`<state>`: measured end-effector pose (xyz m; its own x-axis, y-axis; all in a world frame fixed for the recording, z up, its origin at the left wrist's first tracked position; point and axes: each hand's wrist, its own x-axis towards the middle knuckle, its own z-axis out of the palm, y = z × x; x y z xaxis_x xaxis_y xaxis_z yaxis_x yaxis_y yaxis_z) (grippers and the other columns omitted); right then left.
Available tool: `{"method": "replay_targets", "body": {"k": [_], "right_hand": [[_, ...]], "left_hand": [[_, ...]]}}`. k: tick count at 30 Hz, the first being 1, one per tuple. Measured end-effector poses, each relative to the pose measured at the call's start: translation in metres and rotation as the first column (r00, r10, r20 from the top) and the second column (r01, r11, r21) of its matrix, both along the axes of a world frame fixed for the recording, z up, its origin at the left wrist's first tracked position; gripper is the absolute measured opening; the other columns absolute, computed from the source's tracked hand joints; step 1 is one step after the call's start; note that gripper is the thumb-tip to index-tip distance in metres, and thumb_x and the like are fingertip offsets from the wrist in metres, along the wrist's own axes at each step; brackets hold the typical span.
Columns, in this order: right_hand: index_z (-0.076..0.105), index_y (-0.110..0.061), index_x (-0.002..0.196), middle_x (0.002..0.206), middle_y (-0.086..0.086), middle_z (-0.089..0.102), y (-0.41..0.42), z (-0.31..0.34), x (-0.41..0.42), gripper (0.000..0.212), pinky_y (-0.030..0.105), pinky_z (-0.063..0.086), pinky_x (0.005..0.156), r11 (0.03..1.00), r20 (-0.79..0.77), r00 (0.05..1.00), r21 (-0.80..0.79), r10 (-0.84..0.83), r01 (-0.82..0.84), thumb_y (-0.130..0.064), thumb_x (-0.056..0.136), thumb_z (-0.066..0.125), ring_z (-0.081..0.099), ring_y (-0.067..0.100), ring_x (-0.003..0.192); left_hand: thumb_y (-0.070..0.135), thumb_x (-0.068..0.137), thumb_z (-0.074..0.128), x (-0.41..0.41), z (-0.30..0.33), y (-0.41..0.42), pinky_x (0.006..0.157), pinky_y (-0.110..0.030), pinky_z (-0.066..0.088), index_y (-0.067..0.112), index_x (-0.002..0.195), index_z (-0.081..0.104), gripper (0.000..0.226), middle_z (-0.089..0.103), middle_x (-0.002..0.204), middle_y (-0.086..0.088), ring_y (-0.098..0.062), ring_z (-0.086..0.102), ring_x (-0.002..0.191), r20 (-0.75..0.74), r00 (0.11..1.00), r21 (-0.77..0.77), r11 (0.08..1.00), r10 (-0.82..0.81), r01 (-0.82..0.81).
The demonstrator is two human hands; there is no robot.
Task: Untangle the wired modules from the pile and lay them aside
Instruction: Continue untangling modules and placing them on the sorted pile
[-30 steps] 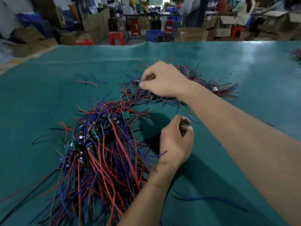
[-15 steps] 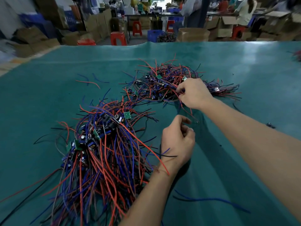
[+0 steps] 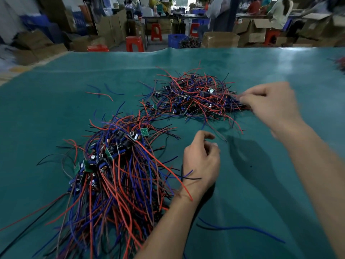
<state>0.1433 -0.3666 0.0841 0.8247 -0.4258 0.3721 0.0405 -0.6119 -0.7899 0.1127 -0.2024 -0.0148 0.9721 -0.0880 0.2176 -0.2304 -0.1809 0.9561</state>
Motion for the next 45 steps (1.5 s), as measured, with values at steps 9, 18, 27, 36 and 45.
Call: {"method": "replay_targets", "body": {"k": [9, 18, 27, 36, 45], "right_hand": [[0.079, -0.001, 0.071, 0.079, 0.017, 0.076, 0.014, -0.053, -0.068, 0.025, 0.021, 0.040, 0.040, 0.792, -0.135, 0.882, 0.517, 0.452, -0.326, 0.012, 0.083, 0.062, 0.058, 0.014, 0.052], [0.078, 0.000, 0.070, 0.073, 0.021, 0.072, 0.012, -0.059, -0.071, 0.011, 0.023, 0.049, 0.051, 0.697, -0.193, 0.733, 0.533, 0.652, -0.480, 0.003, 0.073, 0.068, 0.065, 0.019, 0.059], [0.073, -0.028, 0.078, 0.071, -0.016, 0.072, 0.031, -0.067, -0.066, 0.016, 0.012, 0.044, 0.061, 0.917, -0.102, 0.914, -0.032, 0.392, -0.397, -0.019, 0.079, 0.086, 0.063, 0.001, 0.059], [0.076, -0.014, 0.075, 0.064, 0.006, 0.072, 0.029, -0.065, -0.065, 0.013, 0.022, 0.032, 0.032, 0.890, -0.018, 0.976, 0.414, 0.219, -0.192, -0.015, 0.088, 0.078, 0.056, 0.019, 0.044], [0.065, -0.010, 0.091, 0.078, 0.006, 0.073, 0.035, -0.055, -0.068, 0.007, 0.018, 0.046, 0.040, 0.574, 0.040, 0.919, 0.769, 0.393, -0.280, -0.008, 0.098, 0.063, 0.074, 0.012, 0.068]], "left_hand": [[0.037, 0.104, 0.042, 0.005, -0.004, -0.002, 0.077, -0.050, 0.056, 0.020, 0.108, 0.055, 0.022, 0.075, 0.087, 0.001, -0.027, 0.068, 0.087, -0.030, 0.997, -0.011, 0.997, 0.070, -0.070], [0.025, 0.102, 0.045, 0.006, -0.008, -0.002, 0.061, -0.026, 0.054, 0.027, 0.088, 0.057, 0.018, 0.070, 0.061, 0.006, -0.009, 0.062, 0.052, 0.015, 1.000, -0.036, 0.999, 0.017, -0.017], [0.043, 0.091, 0.046, 0.008, -0.005, 0.000, 0.070, -0.046, 0.057, 0.019, 0.088, 0.062, 0.029, 0.070, 0.067, 0.002, -0.024, 0.068, 0.066, 0.052, 0.989, -0.050, 0.989, 0.141, -0.138], [0.031, 0.086, 0.054, 0.000, 0.000, -0.003, 0.065, -0.025, 0.054, 0.016, 0.093, 0.075, 0.026, 0.074, 0.077, 0.002, -0.009, 0.065, 0.068, 0.030, 0.998, -0.127, 0.990, -0.054, 0.057], [0.046, 0.094, 0.043, -0.003, 0.004, 0.001, 0.059, -0.034, 0.044, 0.017, 0.071, 0.064, 0.042, 0.072, 0.071, -0.006, -0.027, 0.063, 0.063, -0.002, 0.986, -0.162, 0.973, -0.165, 0.163]]}}
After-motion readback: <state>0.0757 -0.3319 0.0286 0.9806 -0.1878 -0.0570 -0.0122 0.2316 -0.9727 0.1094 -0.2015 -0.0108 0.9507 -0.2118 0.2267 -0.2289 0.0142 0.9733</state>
